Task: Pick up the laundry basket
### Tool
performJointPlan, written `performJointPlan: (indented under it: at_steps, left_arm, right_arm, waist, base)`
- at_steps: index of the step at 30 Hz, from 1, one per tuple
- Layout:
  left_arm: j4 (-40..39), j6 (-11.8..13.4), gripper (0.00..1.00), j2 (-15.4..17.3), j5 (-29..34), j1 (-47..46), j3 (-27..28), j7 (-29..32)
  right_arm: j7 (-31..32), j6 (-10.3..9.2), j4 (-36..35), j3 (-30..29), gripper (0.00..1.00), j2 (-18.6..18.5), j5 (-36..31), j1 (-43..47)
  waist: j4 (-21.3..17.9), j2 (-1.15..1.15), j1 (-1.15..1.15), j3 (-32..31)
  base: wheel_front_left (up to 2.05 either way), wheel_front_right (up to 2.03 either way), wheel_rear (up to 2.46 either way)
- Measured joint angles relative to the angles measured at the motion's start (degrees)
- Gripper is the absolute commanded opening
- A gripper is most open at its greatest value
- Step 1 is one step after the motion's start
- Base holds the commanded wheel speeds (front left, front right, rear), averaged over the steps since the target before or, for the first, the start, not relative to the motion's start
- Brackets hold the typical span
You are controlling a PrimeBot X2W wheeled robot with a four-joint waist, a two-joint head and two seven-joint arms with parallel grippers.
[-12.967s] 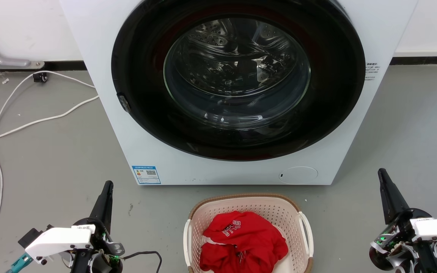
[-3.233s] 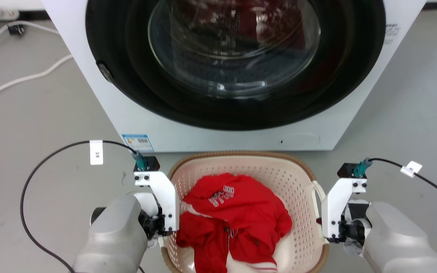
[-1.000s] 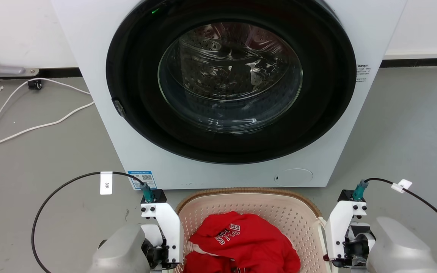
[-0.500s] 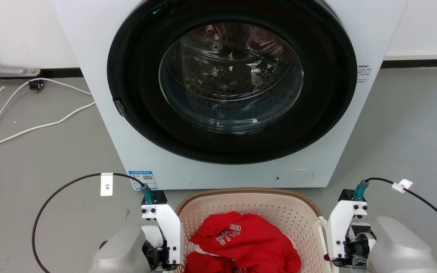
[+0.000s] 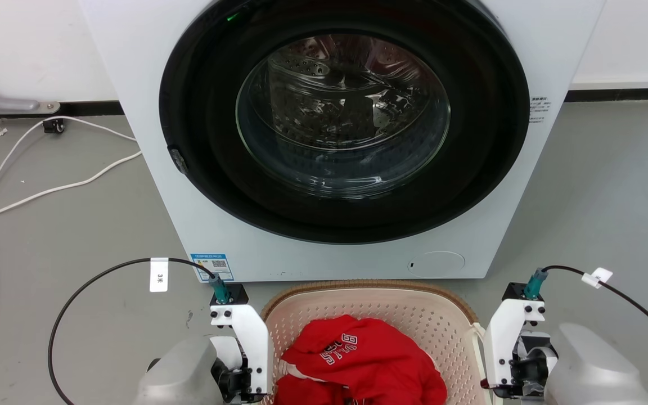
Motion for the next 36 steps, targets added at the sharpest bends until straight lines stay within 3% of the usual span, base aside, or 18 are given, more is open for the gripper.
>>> performJointPlan:
  at_steps: [36]
  left_arm:
    - [0.4, 0.0, 0.0, 0.2, -3.8, -0.1, -3.4, -0.8]
  right_arm:
    - [0.2, 0.0, 0.0, -2.5, 0.0, 0.3, -2.2, 0.4]
  waist:
    - [0.2, 0.0, 0.0, 0.5]
  base:
    - [0.0, 0.0, 0.0]
